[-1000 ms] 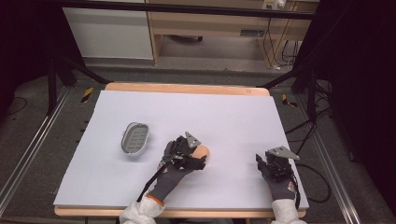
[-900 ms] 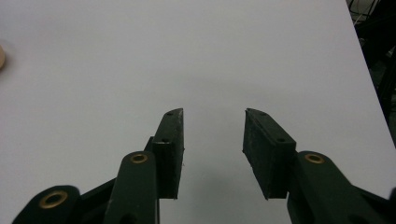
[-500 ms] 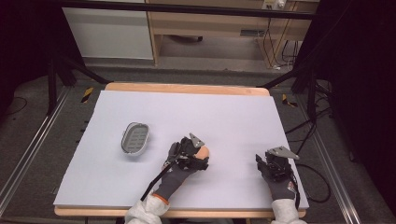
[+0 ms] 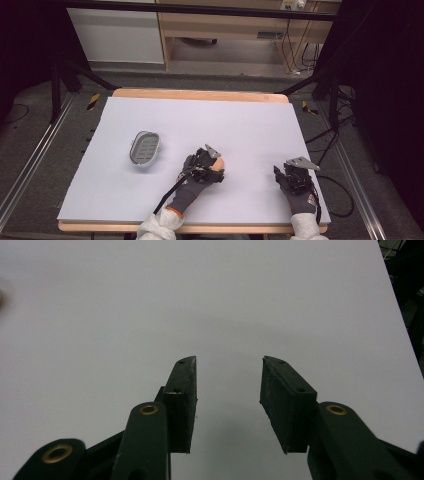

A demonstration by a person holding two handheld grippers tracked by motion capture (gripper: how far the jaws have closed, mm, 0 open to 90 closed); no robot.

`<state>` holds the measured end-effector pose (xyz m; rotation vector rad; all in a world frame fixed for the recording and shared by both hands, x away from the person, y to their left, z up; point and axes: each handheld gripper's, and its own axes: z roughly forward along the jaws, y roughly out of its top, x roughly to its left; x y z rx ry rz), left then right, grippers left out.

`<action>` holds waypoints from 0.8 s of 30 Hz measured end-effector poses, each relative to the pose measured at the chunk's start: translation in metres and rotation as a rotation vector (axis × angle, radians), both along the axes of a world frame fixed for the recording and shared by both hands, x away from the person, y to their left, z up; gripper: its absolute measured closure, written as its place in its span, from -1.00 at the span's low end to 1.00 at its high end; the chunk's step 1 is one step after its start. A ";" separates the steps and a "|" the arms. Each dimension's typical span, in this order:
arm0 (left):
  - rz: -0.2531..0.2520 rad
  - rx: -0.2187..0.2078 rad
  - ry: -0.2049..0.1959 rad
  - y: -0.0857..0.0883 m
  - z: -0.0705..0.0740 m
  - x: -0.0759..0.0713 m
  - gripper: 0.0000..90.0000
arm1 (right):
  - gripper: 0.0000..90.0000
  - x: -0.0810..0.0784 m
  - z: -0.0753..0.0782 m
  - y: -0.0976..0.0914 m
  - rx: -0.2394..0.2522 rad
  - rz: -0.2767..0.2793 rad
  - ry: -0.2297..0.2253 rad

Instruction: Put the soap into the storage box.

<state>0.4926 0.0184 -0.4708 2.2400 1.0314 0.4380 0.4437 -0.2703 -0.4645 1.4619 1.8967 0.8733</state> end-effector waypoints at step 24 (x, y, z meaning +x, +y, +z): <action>0.025 0.003 0.038 -0.002 -0.002 0.003 -0.30 | 0.30 0.002 -0.002 0.001 0.001 0.003 0.009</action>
